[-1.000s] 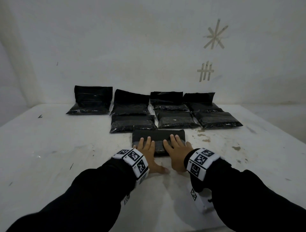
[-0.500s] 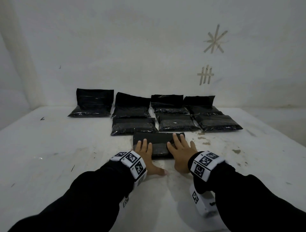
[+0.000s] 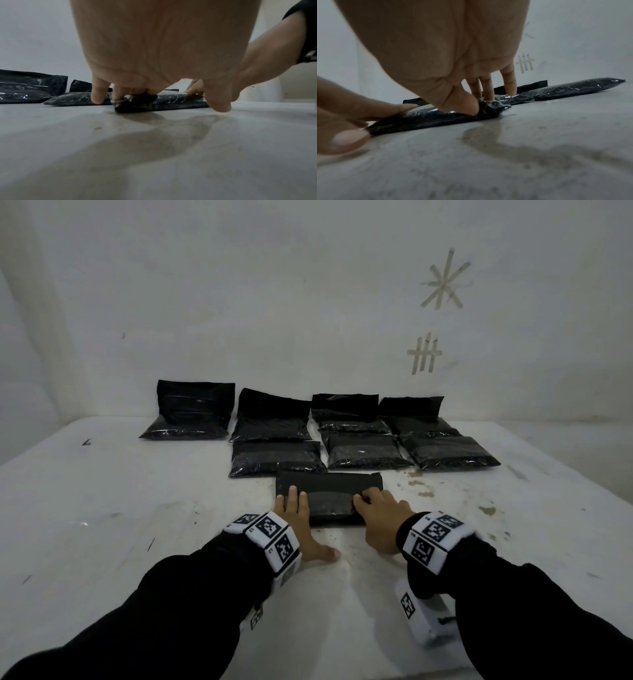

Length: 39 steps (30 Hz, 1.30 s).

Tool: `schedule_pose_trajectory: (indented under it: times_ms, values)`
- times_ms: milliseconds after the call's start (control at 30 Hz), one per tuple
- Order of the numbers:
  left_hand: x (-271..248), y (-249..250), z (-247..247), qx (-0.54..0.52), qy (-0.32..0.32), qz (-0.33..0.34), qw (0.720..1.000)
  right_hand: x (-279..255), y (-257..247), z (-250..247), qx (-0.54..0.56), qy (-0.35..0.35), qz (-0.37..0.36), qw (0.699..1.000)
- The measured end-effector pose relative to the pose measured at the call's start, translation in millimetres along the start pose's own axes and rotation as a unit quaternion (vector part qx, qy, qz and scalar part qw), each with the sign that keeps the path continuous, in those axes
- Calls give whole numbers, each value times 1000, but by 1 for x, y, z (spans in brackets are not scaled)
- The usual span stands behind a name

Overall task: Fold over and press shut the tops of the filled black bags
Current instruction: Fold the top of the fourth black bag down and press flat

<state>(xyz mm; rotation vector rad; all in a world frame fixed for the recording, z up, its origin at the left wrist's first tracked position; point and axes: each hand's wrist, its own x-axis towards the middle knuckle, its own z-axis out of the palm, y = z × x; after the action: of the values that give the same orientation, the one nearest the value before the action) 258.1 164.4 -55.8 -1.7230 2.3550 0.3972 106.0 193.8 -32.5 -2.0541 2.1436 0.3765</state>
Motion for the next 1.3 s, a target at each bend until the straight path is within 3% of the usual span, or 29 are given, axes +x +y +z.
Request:
schedule_pose_trajectory:
  times_ms: [200, 333, 600, 833, 1167, 1300]
  values:
    - [-5, 1, -2, -11, -11, -8, 1000, -2, 4, 0, 66, -73, -17, 995]
    - [-7, 2, -8, -16, -24, -9, 1000, -5, 12, 0, 128, -78, -24, 988]
    - [-3, 4, -3, 14, -7, -19, 1000, -2, 11, 2, 72, -87, -9, 994]
    - [-2, -8, -17, -84, -54, 15, 995, -2, 19, 1, 169, -83, -24, 982]
    - [2, -18, -27, -92, -1, 34, 995, 7, 21, 3, 147, -40, -12, 988]
    - [4, -25, -24, -112, 52, 37, 992, 8, 24, 4, 160, -31, -13, 987]
